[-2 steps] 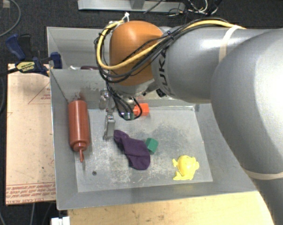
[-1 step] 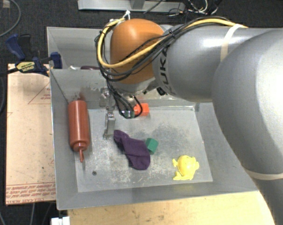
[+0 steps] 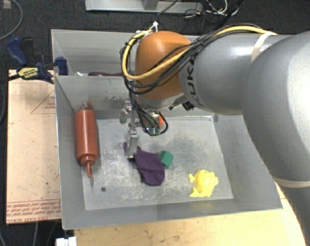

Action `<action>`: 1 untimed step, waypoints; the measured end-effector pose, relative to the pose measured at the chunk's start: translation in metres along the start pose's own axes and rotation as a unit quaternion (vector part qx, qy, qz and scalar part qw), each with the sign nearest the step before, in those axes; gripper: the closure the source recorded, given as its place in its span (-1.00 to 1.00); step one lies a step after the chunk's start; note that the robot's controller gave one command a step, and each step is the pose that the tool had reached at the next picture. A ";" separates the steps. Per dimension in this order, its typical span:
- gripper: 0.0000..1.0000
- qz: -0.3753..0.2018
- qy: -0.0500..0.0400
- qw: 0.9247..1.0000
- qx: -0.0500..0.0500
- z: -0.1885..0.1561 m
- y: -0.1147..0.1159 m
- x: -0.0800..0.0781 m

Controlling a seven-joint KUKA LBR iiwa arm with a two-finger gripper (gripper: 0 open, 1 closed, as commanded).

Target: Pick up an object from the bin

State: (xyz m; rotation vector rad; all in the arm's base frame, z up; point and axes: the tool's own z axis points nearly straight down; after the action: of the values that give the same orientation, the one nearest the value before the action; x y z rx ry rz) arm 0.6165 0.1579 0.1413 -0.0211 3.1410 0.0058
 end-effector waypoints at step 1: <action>-1.00 0.014 -0.003 1.000 0.001 0.053 -0.014 -0.001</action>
Offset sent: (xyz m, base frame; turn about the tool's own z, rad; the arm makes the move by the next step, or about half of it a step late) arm -0.0214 -0.0602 -0.0713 -0.0387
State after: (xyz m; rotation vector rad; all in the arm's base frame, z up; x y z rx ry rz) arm 0.6176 0.1441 0.0888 0.0222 3.1356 0.0038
